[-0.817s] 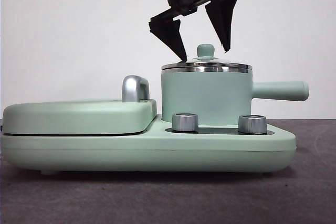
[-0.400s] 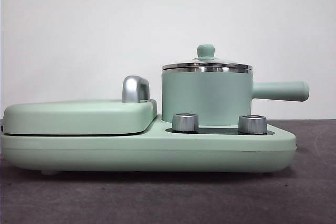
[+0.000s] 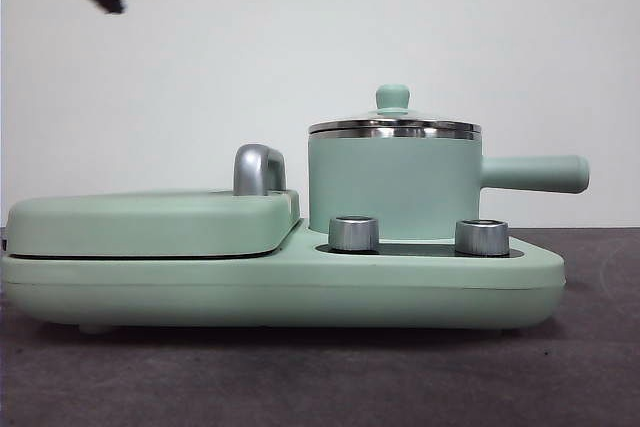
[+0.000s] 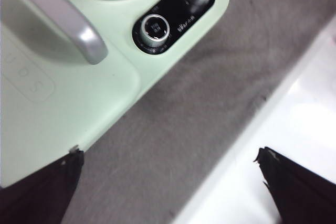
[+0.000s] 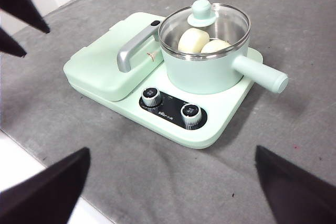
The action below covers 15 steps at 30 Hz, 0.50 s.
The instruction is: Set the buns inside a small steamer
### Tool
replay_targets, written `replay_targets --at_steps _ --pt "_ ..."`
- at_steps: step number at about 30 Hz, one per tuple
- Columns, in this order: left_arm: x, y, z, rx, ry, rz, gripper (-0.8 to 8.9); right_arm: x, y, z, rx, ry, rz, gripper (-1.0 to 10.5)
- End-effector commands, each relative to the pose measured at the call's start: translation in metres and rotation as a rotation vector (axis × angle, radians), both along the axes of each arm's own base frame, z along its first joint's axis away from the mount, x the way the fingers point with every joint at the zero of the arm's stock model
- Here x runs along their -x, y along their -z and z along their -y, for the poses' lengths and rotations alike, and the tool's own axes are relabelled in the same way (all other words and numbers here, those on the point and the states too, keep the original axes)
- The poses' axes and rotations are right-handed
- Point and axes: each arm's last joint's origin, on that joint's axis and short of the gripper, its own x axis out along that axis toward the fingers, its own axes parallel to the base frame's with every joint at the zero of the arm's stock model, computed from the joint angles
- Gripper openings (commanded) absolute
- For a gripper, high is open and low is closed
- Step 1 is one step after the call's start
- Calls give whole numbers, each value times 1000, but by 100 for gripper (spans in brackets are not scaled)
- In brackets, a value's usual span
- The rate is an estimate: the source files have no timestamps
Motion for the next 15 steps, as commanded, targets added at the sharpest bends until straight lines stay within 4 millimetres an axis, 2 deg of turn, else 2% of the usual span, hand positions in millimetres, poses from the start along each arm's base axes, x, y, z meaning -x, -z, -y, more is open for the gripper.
replay_targets --at_steps 1,2,4,5,6,15 --pt "12 12 -9 94 -35 50 550 1 -2 0 -19 -11 7 359" --pt "15 16 -12 111 -42 59 458 1 -2 0 -20 -18 5 302" --pt "24 24 -20 137 -56 69 62 1 -1 0 -21 -25 1 60" --pt "26 26 -22 142 -61 68 4 1 -1 0 -17 -27 3 -9" --pt "29 29 -25 147 -62 70 30 1 -1 0 -12 -29 7 19" --pt "38 27 -33 169 -61 93 11 1 -2 0 -8 -28 12 19"
